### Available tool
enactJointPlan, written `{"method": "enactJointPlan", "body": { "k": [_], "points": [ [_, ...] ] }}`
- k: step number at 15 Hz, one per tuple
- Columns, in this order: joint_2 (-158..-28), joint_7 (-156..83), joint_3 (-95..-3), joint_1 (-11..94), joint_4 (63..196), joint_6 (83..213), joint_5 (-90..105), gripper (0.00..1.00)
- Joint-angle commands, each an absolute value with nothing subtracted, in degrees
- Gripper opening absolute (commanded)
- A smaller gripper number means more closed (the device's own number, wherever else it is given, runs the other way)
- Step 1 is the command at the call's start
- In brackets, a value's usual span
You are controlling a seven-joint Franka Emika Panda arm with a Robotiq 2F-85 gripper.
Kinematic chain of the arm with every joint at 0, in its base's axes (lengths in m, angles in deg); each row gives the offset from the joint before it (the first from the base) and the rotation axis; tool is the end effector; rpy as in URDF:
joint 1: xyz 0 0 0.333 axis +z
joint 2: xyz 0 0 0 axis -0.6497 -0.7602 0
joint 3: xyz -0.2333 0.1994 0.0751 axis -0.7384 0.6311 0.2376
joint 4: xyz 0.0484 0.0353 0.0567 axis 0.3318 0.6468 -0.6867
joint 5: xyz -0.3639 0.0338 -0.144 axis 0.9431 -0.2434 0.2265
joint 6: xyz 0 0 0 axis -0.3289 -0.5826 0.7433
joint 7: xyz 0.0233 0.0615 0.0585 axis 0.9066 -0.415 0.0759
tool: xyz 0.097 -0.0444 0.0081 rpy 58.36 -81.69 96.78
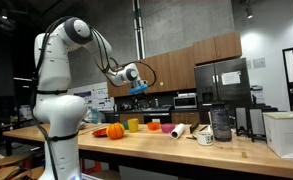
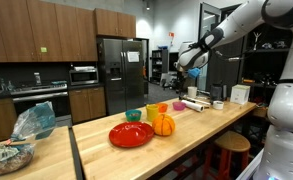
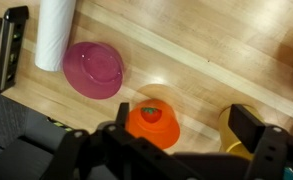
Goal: Put the purple bowl on the red plate then put the bowl on the table.
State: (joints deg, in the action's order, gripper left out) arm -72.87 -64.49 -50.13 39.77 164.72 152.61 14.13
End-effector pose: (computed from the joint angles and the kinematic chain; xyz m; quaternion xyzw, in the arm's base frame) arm 0.5381 -0.0564 0.4261 0.9686 0.2029 0.1133 0.0888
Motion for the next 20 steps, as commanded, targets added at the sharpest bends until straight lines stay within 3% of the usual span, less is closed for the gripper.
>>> {"method": "enactJointPlan", "body": {
  "k": [1,20],
  "points": [
    [-78.68,-67.22,-48.53,39.87,159.55,153.78,12.30,1.00],
    [-97.88,-64.57,-49.03,34.24,145.16,150.76,18.16,1.00]
  ]
}}
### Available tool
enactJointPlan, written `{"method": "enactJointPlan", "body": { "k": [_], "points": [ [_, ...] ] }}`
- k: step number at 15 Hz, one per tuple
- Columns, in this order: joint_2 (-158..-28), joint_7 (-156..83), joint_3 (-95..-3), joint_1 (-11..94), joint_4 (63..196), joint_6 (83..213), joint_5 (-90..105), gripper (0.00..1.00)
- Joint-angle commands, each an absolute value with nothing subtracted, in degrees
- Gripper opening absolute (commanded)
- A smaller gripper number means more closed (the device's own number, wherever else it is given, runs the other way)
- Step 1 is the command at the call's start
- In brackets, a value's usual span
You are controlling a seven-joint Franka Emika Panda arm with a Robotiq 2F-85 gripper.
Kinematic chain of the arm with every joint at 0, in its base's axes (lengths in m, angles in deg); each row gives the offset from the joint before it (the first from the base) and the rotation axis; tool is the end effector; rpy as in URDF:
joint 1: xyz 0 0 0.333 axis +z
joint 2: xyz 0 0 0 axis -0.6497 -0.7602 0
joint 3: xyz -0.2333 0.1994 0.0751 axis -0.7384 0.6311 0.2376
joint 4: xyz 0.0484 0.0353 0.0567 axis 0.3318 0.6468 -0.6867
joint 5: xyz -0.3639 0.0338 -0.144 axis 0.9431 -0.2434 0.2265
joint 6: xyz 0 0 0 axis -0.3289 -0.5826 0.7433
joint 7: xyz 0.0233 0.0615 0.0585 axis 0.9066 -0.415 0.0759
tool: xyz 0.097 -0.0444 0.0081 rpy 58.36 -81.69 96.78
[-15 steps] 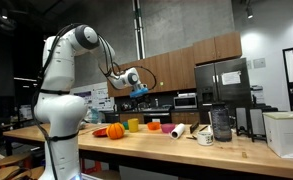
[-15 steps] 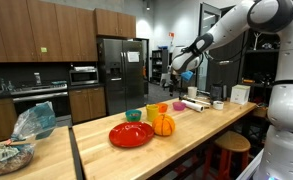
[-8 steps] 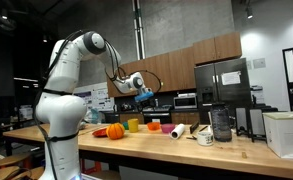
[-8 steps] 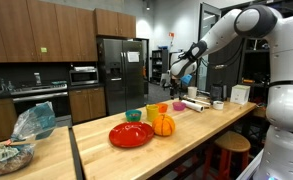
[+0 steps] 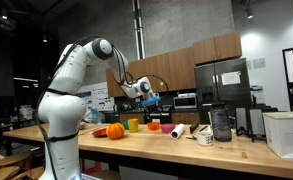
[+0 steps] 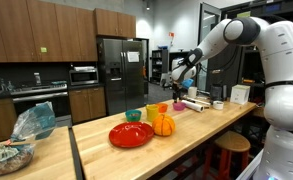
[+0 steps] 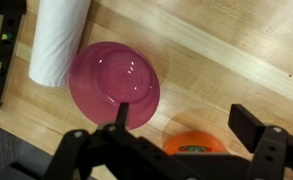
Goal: Put the purple bowl on the red plate then put the bowl on the table.
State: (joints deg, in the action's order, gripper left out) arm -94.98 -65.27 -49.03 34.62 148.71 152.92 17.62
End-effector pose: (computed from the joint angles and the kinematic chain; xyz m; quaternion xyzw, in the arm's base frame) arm 0.6214 -0.1071 0.3303 0.9717 0.2028 0.0516 0.1093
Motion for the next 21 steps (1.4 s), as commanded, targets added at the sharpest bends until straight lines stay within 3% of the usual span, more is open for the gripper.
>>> {"method": "enactJointPlan", "body": {
  "k": [1,5,10,14,16,17,18,19,21],
  "points": [
    [-98.70,-64.27,-49.10,34.20,144.53,150.52,18.34,0.99],
    [-101.77,-63.71,-49.22,34.08,142.16,149.19,18.60,0.99],
    [-104.98,-63.30,-49.54,33.80,139.14,147.12,18.99,0.91],
    [-106.78,-63.19,-50.03,33.66,137.58,145.87,19.57,0.69],
    [-107.54,-63.12,-50.09,33.60,136.84,145.38,19.72,0.67],
    [-107.83,-63.14,-50.10,33.55,136.53,145.18,19.79,0.58],
    [-108.10,-63.11,-50.12,33.52,136.20,144.90,19.88,0.43],
    [-108.17,-63.18,-50.09,33.48,136.05,144.73,19.96,0.42],
    [-107.77,-63.36,-49.86,33.44,136.21,144.65,19.91,0.29]
  ]
}}
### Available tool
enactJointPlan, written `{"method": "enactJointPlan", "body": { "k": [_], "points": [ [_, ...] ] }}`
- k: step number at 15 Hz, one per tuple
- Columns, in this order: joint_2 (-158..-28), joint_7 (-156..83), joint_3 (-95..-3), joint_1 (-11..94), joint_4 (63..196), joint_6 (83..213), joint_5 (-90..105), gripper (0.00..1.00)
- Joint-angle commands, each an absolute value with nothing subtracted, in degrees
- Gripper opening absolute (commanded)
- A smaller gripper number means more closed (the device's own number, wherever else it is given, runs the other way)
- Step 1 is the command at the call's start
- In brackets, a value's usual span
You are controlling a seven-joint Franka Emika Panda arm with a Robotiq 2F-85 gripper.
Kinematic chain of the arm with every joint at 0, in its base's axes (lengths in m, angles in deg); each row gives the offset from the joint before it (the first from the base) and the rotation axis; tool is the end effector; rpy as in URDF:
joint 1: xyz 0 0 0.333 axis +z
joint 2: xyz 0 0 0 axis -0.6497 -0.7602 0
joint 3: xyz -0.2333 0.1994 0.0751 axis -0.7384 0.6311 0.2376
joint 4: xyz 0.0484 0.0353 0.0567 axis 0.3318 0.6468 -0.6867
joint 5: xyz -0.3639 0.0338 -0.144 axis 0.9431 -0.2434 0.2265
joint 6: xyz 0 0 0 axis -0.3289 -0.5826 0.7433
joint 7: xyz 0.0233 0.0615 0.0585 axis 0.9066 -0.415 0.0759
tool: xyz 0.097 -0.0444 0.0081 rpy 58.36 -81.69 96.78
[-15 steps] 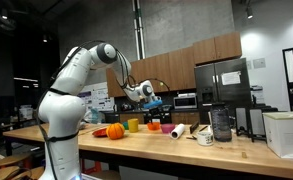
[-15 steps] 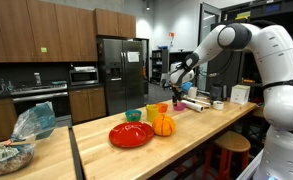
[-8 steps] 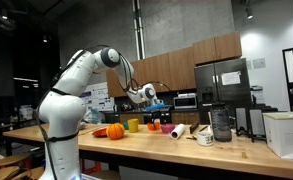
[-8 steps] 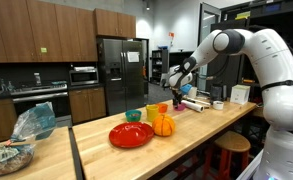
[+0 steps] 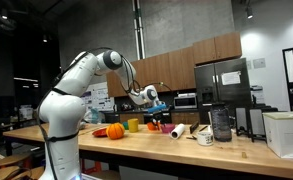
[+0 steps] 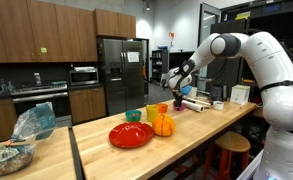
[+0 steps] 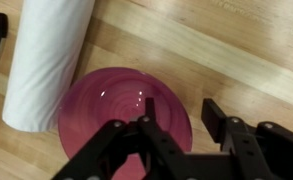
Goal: Put the purple bowl on the red plate then put the bowl on the table.
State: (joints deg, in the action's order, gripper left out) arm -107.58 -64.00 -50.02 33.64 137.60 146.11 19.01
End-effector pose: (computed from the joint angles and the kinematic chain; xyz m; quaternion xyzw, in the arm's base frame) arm 0.6529 -0.1370 0.2628 0.9764 0.1833 -0.0249 0.1111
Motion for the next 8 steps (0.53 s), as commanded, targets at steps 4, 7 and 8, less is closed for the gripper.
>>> {"method": "enactJointPlan", "body": {
  "k": [4,7,8],
  "points": [
    [-106.18,-63.70,-49.54,33.15,136.99,144.42,19.30,0.00],
    [-104.75,-63.36,-49.55,33.10,137.67,143.55,18.96,0.00],
    [-104.01,-63.36,-49.49,33.07,138.12,143.63,18.87,0.01]
  ]
}}
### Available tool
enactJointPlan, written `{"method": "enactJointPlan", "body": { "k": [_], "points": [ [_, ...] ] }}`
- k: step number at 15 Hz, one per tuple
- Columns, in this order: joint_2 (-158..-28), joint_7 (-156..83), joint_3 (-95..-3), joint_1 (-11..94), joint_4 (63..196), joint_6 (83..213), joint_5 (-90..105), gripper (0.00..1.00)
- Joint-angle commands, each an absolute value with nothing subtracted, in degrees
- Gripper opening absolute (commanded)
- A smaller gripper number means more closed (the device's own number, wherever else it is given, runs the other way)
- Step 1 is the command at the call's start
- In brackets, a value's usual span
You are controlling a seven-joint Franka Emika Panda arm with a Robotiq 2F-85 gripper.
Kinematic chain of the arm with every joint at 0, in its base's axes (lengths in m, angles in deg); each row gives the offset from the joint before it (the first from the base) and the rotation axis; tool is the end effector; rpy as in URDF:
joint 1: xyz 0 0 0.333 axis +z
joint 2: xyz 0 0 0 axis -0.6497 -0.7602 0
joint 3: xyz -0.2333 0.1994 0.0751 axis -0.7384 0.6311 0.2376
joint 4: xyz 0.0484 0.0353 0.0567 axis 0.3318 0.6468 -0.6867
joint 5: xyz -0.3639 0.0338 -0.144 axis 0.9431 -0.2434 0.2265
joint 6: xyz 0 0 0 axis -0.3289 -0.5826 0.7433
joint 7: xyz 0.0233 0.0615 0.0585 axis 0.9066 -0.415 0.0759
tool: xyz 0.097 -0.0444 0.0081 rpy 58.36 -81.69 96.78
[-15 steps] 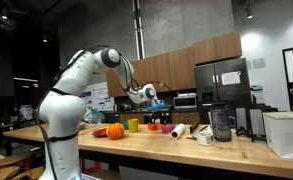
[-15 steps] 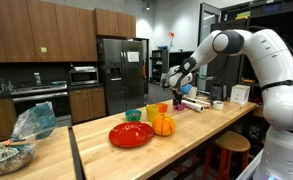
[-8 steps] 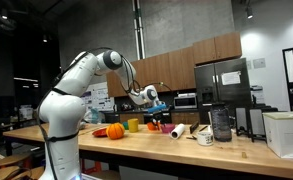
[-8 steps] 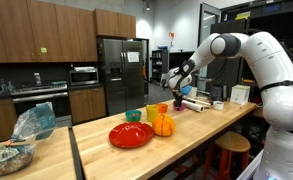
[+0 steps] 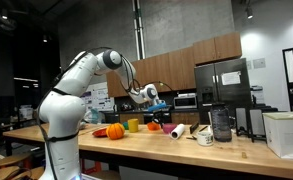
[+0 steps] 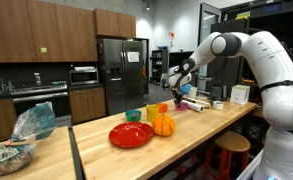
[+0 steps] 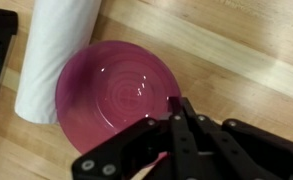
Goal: Put the purple bowl on the red plate then put the bowl on the table.
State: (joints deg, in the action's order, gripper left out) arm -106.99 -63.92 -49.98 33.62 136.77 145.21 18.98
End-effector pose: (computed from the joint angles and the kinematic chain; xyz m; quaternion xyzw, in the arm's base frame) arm 0.6561 -0.1377 0.2746 0.9768 0.1806 -0.0207 0.1133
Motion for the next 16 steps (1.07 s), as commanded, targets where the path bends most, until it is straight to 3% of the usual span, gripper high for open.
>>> {"method": "enactJointPlan", "body": {
  "k": [1,16],
  "points": [
    [-103.18,-63.19,-49.46,33.08,138.59,143.77,18.78,0.01],
    [-83.50,-63.74,-44.54,38.05,147.77,137.45,17.50,0.01]
  ]
}}
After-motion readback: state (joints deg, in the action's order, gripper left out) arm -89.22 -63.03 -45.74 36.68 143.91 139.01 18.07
